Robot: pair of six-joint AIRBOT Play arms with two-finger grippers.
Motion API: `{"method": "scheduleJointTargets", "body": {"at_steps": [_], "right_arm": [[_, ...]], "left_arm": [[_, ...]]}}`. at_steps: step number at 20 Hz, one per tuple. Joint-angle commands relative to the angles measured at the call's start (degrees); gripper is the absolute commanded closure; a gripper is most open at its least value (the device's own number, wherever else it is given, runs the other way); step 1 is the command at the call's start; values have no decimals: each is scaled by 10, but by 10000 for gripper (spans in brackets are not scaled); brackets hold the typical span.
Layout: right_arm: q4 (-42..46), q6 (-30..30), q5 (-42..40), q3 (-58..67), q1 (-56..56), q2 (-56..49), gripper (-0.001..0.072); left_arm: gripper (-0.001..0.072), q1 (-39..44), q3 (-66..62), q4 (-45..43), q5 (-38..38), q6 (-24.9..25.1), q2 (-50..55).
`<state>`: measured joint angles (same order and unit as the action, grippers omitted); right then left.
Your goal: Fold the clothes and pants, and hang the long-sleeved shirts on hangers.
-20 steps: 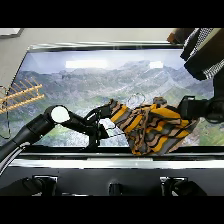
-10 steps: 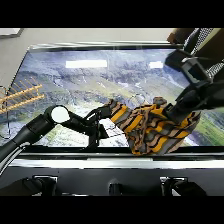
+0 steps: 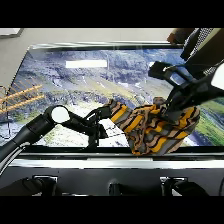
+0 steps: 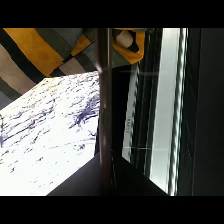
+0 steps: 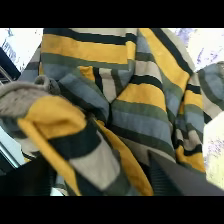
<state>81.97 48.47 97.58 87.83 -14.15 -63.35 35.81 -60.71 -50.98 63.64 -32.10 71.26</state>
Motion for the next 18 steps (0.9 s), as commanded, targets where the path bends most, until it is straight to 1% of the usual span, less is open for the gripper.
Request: {"method": "scheduleJointTargets", "body": {"at_steps": [1, 2, 3, 4, 7, 8, 9, 10, 11, 12, 15, 17, 18], "right_arm": [[-10, -20, 25, 0, 0, -24, 377], [-17, -33, 42, 0, 0, -26, 503], [-21, -45, 55, 0, 0, -25, 663], [-24, -50, 61, 0, 0, -25, 687], [-23, -50, 60, 0, 0, -24, 690], [-22, -50, 60, 0, 0, -23, 691], [-19, -50, 60, 0, 0, -20, 692], [-18, -50, 60, 0, 0, -16, 693], [-18, -50, 60, 0, 0, -10, 693], [-17, -50, 60, 0, 0, -5, 694], [-3, -50, 60, 0, 0, 12, 694], [9, -50, 60, 0, 0, 22, 694], [11, -50, 60, 0, 0, 27, 694]], "left_arm": [[689, 0, 0, 0, 0, 0, 0], [688, 0, 0, 0, -1, 0, 0], [689, 0, 0, 0, -1, 0, 0], [688, 0, 0, 0, -1, 0, 0], [685, -1, 0, 0, -1, 0, 0], [666, -1, 0, 0, -1, 0, 0], [570, -1, 0, 0, -1, -1, 0], [431, -2, 0, -1, -4, -17, 0], [322, -6, 0, -2, -8, -38, 0], [292, -14, 0, -3, -9, -63, 0], [292, -48, 0, -2, -11, -133, -3], [292, -81, -5, -3, -13, -210, -8], [291, -105, -7, -3, -11, -267, -10]]}}
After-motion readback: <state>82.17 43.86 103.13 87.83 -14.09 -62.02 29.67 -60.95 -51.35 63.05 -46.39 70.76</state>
